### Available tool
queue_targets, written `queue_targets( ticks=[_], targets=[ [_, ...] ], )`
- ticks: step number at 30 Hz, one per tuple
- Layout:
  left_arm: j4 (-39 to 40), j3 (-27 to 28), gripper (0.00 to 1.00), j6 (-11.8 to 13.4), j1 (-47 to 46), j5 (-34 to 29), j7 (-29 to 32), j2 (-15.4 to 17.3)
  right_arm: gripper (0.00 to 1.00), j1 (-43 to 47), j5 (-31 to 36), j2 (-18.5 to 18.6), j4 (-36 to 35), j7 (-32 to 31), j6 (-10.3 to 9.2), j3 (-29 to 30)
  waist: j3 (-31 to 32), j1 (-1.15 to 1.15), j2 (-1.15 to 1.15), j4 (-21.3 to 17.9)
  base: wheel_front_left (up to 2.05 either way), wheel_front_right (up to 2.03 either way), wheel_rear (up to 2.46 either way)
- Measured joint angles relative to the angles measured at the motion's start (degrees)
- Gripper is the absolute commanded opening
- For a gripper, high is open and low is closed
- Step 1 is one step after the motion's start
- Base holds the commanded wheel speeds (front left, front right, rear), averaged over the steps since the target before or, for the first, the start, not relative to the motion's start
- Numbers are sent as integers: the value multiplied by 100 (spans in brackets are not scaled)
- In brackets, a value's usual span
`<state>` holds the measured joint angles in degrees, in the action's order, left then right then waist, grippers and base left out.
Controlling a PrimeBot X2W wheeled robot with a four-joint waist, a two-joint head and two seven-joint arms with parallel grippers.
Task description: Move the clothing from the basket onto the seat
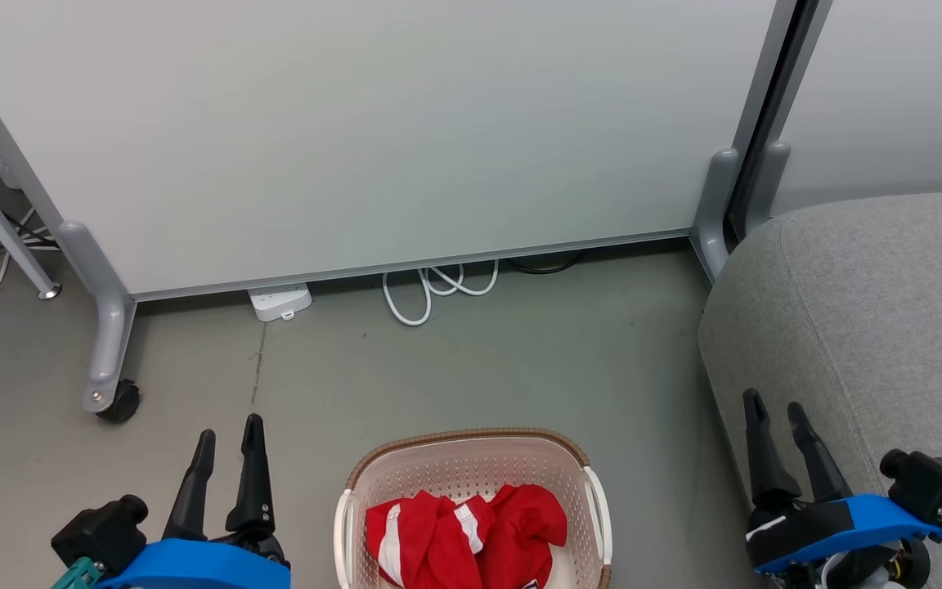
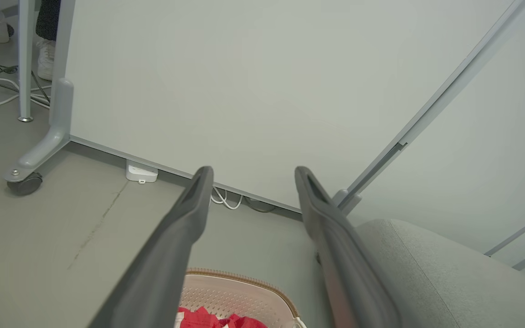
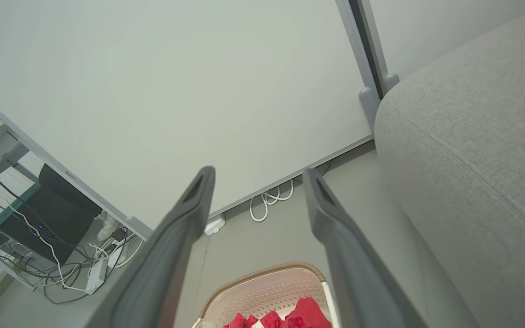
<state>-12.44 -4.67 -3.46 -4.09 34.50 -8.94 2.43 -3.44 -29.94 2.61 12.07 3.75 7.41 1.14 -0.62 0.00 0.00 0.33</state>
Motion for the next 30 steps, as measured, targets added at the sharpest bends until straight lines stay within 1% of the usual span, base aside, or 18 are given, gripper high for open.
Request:
queue_targets(
  ticks=[12, 30],
  targets=[
    [9, -103, 100, 52, 0, -610, -166, 7, 100, 21, 688, 3, -91, 41, 0, -9, -18, 0, 0, 3, 0, 0, 0],
    [9, -167, 100, 87, 0, -1423, -381, 15, 100, 99, 1535, 8, -121, 141, 1, -16, 14, 0, 0, 20, 0, 0, 0]
  ],
)
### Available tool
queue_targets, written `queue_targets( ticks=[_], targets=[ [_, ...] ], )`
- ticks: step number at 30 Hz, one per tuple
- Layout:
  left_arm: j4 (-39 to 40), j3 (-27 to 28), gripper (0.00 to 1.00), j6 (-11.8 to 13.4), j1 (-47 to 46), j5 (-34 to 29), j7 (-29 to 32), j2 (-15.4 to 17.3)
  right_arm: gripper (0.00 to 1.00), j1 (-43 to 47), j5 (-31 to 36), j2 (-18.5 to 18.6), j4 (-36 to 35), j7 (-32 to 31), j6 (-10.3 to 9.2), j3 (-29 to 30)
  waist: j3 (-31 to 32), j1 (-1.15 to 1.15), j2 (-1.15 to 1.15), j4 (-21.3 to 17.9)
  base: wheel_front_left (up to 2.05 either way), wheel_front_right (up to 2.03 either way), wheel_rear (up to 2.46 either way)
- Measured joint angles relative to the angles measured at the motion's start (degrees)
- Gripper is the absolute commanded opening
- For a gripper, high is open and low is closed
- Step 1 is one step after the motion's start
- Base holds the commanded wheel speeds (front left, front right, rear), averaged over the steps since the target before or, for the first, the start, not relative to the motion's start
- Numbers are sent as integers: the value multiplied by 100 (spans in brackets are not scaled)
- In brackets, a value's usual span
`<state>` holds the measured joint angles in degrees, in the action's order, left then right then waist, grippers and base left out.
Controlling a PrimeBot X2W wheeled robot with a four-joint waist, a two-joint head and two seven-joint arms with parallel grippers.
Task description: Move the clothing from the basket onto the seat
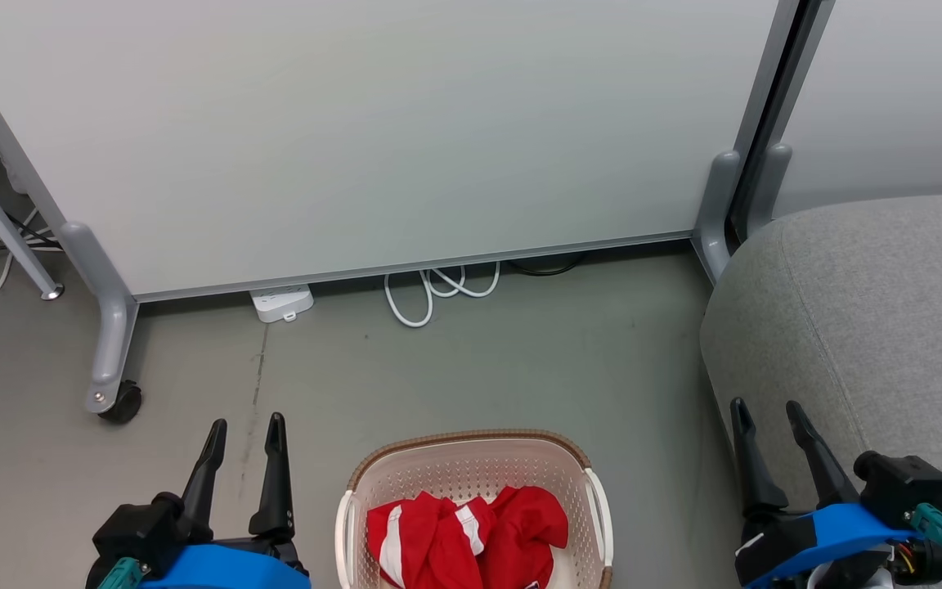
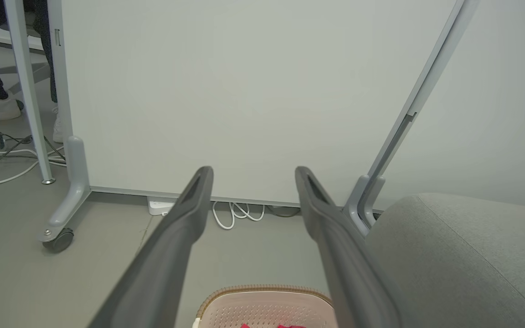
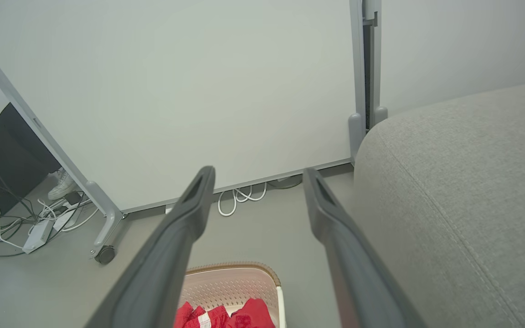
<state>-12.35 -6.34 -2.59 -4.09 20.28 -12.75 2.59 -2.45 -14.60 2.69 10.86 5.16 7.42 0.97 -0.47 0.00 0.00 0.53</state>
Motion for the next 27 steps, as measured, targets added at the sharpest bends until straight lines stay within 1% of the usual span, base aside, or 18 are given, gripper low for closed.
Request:
queue_targets(
  ticks=[22, 27],
  targets=[
    [15, -108, 100, 96, 57, -795, -226, 11, 100, 36, 778, 4, 3, 142, 0, 1, 70, 0, 0, -12, 0, 0, 0],
    [14, -120, 100, 100, 66, -789, -227, 12, 100, 40, 804, 5, 5, 138, 1, 8, 92, 0, 0, -15, 0, 0, 0]
  ],
)
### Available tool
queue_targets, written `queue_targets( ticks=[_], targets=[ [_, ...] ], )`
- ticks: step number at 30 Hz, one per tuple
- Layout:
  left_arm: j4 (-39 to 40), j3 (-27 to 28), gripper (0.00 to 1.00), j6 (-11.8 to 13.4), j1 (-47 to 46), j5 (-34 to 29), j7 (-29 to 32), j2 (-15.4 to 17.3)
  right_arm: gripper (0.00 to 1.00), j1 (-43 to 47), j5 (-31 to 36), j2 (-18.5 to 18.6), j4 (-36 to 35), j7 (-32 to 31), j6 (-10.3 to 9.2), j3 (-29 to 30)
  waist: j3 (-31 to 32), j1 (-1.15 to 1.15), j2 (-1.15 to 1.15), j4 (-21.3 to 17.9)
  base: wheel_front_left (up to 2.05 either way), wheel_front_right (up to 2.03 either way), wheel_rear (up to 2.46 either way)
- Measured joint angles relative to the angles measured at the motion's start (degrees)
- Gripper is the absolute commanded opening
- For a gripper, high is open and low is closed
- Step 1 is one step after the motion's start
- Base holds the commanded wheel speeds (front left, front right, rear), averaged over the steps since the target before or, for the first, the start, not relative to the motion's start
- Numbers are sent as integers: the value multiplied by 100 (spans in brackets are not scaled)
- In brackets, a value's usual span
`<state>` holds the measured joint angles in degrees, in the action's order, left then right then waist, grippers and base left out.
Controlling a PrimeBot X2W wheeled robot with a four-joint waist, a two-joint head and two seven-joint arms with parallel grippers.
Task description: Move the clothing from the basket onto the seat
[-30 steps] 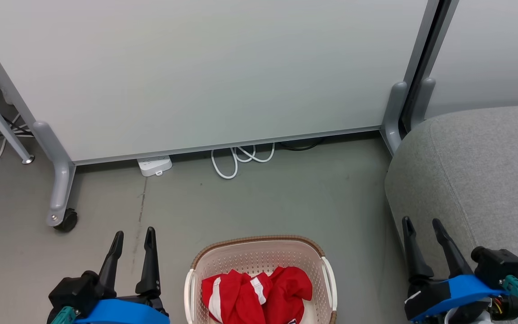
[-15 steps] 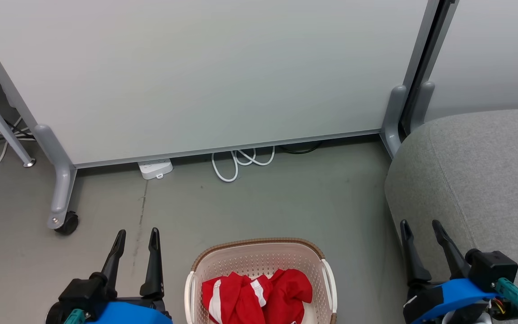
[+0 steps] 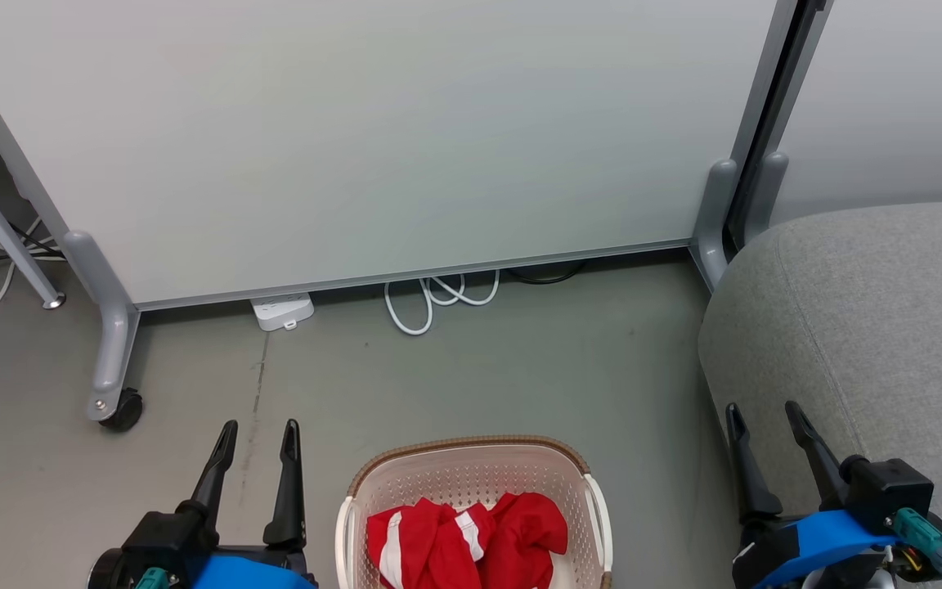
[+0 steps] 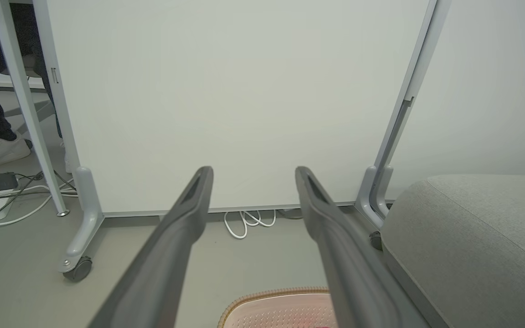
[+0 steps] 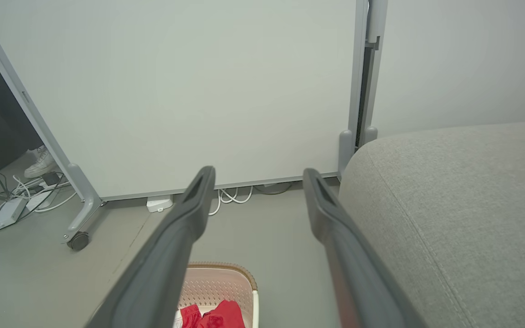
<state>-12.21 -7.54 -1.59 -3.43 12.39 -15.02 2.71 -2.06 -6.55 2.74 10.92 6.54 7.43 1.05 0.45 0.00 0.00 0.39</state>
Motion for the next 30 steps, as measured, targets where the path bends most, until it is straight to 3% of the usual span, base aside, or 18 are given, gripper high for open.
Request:
queue_targets(
  ticks=[17, 30],
  targets=[
    [-89, -20, 100, 8, 34, -89, -3, 1, 100, -15, -62, 1, -32, -11, 0, -86, -121, 1, 0, -76, 0, 0, 0],
    [-1440, -695, 100, -459, -1408, -565, 183, 457, 100, -1309, -204, 8, -344, 244, 5, -526, -1534, -1, 0, -563, 0, 0, 0]
  ],
)
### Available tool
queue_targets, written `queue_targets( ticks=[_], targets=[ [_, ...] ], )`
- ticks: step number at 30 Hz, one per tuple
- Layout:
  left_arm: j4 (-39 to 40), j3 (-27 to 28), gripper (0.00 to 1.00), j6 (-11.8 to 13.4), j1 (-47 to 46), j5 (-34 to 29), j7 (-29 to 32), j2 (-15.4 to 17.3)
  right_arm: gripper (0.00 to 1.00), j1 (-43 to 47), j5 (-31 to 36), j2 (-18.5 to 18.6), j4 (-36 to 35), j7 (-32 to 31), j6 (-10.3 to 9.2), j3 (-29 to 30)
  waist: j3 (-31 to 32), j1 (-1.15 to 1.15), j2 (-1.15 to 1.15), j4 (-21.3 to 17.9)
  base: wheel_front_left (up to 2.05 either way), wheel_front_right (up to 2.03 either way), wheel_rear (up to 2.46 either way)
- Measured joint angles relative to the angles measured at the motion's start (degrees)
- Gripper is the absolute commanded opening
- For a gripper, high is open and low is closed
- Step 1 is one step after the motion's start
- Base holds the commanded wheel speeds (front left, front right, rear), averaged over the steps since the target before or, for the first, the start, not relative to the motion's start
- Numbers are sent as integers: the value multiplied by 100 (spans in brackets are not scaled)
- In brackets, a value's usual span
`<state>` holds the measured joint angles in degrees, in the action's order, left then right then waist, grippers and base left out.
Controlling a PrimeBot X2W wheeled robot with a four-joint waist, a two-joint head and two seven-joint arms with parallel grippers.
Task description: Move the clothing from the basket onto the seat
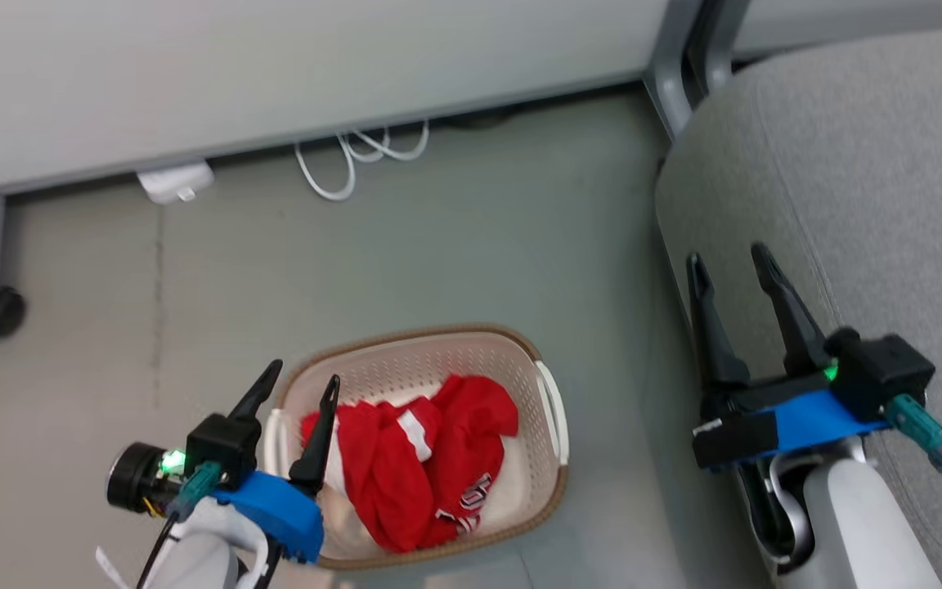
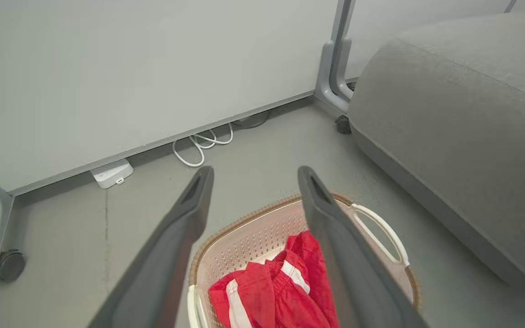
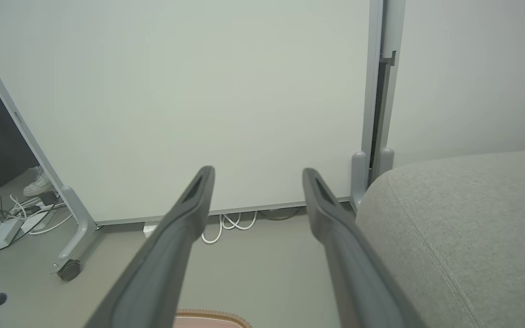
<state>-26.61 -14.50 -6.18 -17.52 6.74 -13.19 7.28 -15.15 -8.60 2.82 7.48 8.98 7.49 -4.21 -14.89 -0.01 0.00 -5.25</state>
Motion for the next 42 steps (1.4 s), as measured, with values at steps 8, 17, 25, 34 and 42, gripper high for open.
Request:
queue_targets(
  ticks=[8, 17, 25, 34, 42],
  targets=[
    [-1140, -856, 100, -112, -1318, -47, 659, 401, 100, -614, -234, 3, 86, 331, 1, -334, -1213, -1, 0, -539, 0, 0, 0],
    [-2185, -1377, 100, -114, -2238, 14, 1188, 991, 100, -1066, -698, 3, 145, 557, 1, -914, -2211, -1, 0, -1144, 0, 0, 0],
    [-2764, -1690, 100, -115, -2670, 130, 1755, 1300, 100, -1293, -1069, 4, 119, 598, 1, -1177, -2858, 0, 0, -1641, 0, 0, 0],
    [-3257, -1746, 100, 2, -2863, 164, 2335, 1357, 100, -1312, -1335, 4, 3, 600, 1, -1291, -3247, 0, 0, -2012, 0, 0, 0],
    [-3479, -1906, 0, 53, -2904, 114, 2725, 1356, 100, -1305, -1424, 4, -11, 600, 1, -1259, -3305, 1, 0, -2111, 0, 0, 0]
  ],
)
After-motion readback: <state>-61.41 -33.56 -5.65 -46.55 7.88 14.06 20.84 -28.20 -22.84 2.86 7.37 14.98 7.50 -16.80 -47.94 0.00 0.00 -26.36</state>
